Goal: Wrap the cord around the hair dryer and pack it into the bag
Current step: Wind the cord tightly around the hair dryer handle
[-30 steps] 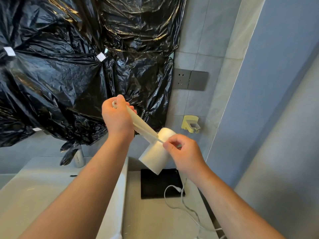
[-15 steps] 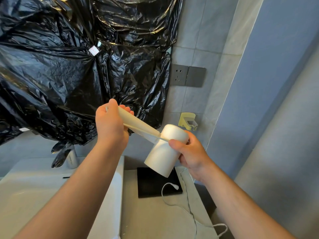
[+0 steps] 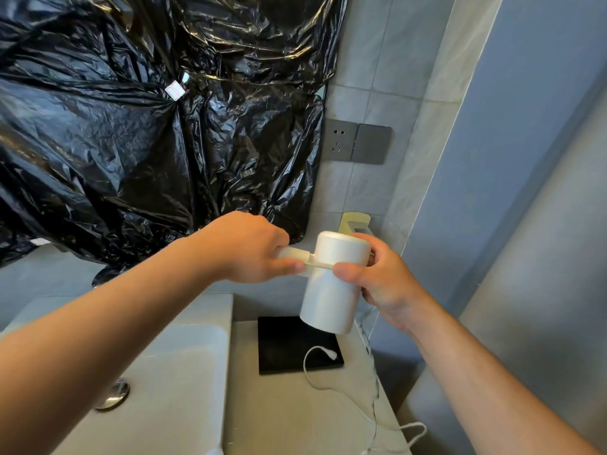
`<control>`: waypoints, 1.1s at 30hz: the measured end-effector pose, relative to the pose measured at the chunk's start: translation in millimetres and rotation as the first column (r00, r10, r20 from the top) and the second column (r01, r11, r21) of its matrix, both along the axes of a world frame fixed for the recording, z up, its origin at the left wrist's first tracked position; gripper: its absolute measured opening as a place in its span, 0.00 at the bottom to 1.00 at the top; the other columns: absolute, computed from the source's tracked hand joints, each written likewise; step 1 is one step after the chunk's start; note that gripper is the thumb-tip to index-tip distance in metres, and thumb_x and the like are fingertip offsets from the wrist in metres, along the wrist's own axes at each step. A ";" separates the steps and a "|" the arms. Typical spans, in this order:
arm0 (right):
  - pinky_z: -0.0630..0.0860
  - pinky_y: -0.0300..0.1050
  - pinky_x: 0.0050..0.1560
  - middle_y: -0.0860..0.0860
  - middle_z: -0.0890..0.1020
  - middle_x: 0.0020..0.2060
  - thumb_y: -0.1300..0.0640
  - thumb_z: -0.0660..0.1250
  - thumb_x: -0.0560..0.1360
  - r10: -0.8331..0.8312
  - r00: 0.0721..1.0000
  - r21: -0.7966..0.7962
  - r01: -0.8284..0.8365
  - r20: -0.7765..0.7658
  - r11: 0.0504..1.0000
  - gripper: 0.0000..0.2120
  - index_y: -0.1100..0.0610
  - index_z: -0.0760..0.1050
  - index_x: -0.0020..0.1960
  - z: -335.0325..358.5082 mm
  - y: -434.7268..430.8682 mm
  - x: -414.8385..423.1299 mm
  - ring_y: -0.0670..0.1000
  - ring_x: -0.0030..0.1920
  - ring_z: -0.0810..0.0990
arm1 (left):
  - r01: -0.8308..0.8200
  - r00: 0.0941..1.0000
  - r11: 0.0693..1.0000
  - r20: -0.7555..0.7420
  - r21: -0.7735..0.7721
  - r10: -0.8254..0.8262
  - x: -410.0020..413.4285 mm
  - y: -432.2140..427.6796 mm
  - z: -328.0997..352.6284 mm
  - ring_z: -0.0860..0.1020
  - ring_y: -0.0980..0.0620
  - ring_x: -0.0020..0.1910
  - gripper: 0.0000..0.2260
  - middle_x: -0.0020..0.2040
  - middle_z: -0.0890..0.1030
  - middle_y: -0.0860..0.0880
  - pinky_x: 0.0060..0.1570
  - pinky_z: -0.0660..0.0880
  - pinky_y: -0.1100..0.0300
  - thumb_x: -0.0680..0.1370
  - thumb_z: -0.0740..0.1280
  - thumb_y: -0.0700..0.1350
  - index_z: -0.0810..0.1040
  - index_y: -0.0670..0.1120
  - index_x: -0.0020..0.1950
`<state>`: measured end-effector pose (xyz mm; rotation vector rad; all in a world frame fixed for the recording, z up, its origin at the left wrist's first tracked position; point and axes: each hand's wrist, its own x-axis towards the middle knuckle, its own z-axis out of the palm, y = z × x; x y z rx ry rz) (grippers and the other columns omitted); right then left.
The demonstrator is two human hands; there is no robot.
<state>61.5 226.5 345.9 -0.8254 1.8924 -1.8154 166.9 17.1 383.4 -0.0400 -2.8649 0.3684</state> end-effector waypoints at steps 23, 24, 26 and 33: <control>0.76 0.33 0.35 0.48 0.83 0.29 0.69 0.75 0.61 0.369 0.893 0.197 -0.325 -0.259 0.925 0.08 0.59 0.81 0.37 59.4 14.1 -19.1 0.43 0.30 0.79 | 0.063 0.987 0.984 0.133 0.168 -0.086 19.2 -14.2 -10.9 0.71 0.57 0.30 0.25 0.30 0.72 0.55 0.33 0.68 0.56 0.74 0.51 0.72 0.74 0.53 0.45; 0.75 0.33 0.36 0.48 0.83 0.28 0.69 0.75 0.62 0.352 0.891 0.171 -0.314 -0.286 0.934 0.08 0.58 0.82 0.35 59.3 12.1 -20.2 0.42 0.31 0.79 | 0.060 0.988 0.986 0.134 0.153 -0.081 20.1 -14.5 -9.6 0.71 0.57 0.30 0.23 0.30 0.72 0.55 0.34 0.68 0.56 0.75 0.53 0.71 0.74 0.53 0.45; 0.74 0.33 0.36 0.48 0.82 0.29 0.66 0.75 0.61 0.348 0.888 0.129 -0.324 -0.299 0.937 0.07 0.56 0.83 0.33 58.4 7.6 -21.7 0.43 0.32 0.78 | 0.072 0.987 0.992 0.135 0.108 -0.086 22.6 -14.0 -9.6 0.71 0.57 0.31 0.25 0.30 0.72 0.55 0.35 0.70 0.56 0.73 0.51 0.72 0.73 0.53 0.45; 0.67 0.33 0.24 0.46 0.78 0.24 0.65 0.75 0.64 0.329 0.937 0.095 -0.319 -0.118 0.943 0.09 0.52 0.82 0.31 41.5 -9.3 -34.7 0.43 0.23 0.72 | 0.274 0.962 0.953 -0.022 0.131 -0.274 34.6 3.2 -11.1 0.70 0.51 0.31 0.24 0.30 0.72 0.52 0.32 0.66 0.56 0.72 0.48 0.72 0.70 0.55 0.43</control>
